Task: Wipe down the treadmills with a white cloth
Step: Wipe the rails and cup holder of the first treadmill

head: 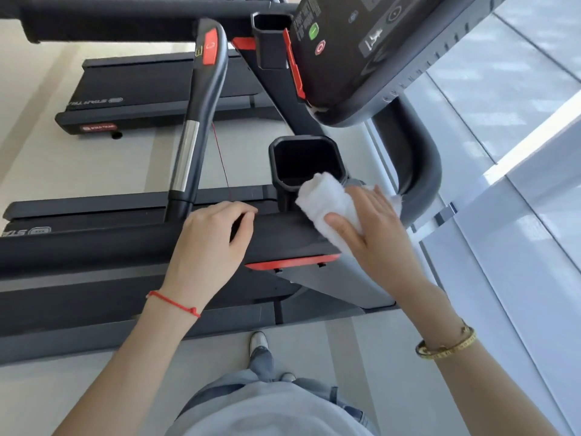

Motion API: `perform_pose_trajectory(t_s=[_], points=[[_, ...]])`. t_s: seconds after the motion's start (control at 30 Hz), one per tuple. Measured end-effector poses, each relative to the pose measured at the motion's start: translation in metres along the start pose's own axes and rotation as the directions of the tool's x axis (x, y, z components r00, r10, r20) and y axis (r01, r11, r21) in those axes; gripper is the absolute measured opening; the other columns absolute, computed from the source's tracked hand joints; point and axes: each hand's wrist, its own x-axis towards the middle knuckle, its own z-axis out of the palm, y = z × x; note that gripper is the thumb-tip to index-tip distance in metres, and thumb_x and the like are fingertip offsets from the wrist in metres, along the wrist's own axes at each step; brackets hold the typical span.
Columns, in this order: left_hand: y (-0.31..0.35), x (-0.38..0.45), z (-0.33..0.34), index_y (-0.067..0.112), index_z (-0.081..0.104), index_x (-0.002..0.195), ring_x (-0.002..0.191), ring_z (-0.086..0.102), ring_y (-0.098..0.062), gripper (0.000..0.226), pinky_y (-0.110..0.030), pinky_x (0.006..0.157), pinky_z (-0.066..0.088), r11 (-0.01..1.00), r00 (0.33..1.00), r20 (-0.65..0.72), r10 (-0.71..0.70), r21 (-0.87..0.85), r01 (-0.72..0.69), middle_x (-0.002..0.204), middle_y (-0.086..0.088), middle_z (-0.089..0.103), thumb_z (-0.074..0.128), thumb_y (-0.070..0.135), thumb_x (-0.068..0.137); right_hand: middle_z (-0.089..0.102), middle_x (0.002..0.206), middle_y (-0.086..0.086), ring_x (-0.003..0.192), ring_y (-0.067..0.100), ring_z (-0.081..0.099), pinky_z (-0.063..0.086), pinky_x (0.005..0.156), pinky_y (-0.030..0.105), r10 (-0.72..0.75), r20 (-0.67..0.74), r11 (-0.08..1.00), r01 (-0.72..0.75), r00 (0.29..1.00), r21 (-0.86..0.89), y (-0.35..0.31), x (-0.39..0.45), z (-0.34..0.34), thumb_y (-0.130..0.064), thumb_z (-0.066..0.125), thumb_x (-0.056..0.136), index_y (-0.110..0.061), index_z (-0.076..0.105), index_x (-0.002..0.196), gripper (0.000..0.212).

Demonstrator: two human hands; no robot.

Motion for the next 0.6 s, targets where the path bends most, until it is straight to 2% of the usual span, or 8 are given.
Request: perform_pose_trajectory(t_s=[0.07,0.2,0.33,0.4,0.6], points=[[0.004,-0.005,0.005,0.013,0.071,0.112,0.097,0.067,-0.021,0.024,-0.046,0.098,0.048,0.999,1.000,-0.013,0.005,0.039,-0.005,0.106,0.001,0.073,0.051,0.021,0.099,0.060,0.108,0.007,0.113,0.028,0.053,0.027,0.115,0.049,0.021,-0.055,0.998,-0.025,0.998,-0.063,0.018,-0.007,-0.006,-0.041,0.046,0.099,-0.003,0.055,0.113,0.042],[0.005,-0.012,0.015,0.014,0.070,0.112,0.096,0.065,-0.023,0.023,-0.041,0.099,0.041,0.990,0.997,-0.074,0.024,0.141,-0.013,0.105,0.001,0.072,0.051,0.021,0.100,0.058,0.120,0.008,0.129,0.031,0.045,0.020,0.117,0.054,0.067,-0.091,0.995,-0.073,0.994,-0.065,0.025,-0.012,-0.003,-0.042,0.048,0.099,-0.005,0.053,0.126,0.046],[0.005,-0.014,0.017,0.013,0.068,0.112,0.099,0.065,-0.022,0.025,-0.035,0.096,0.035,0.981,0.996,-0.079,0.042,0.190,-0.026,0.106,0.000,0.072,0.048,0.021,0.101,0.048,0.139,-0.001,0.139,0.026,0.033,0.011,0.119,0.051,-0.091,-0.015,0.993,0.090,0.996,-0.080,-0.010,-0.021,0.025,-0.057,0.036,0.097,-0.020,0.051,0.136,0.055],[0.004,-0.014,0.015,0.014,0.068,0.114,0.101,0.064,-0.022,0.026,-0.034,0.098,0.033,0.984,0.997,-0.063,0.038,0.179,-0.026,0.108,0.001,0.071,0.046,0.020,0.101,0.042,0.146,-0.002,0.144,0.025,0.025,0.007,0.120,0.050,-0.128,0.007,0.988,0.128,0.992,-0.088,-0.020,-0.024,0.033,-0.056,0.030,0.099,-0.027,0.047,0.141,0.054],[-0.004,-0.028,0.004,0.014,0.066,0.121,0.112,0.058,-0.023,0.028,-0.035,0.107,0.028,0.978,0.994,-0.108,-0.004,0.208,0.027,0.116,-0.001,0.069,0.047,0.022,0.102,0.046,0.142,0.001,0.137,0.026,0.035,0.017,0.118,0.047,-0.174,-0.033,0.981,0.170,0.984,-0.088,-0.007,-0.022,0.027,-0.037,0.045,0.102,-0.025,0.050,0.140,0.040]])
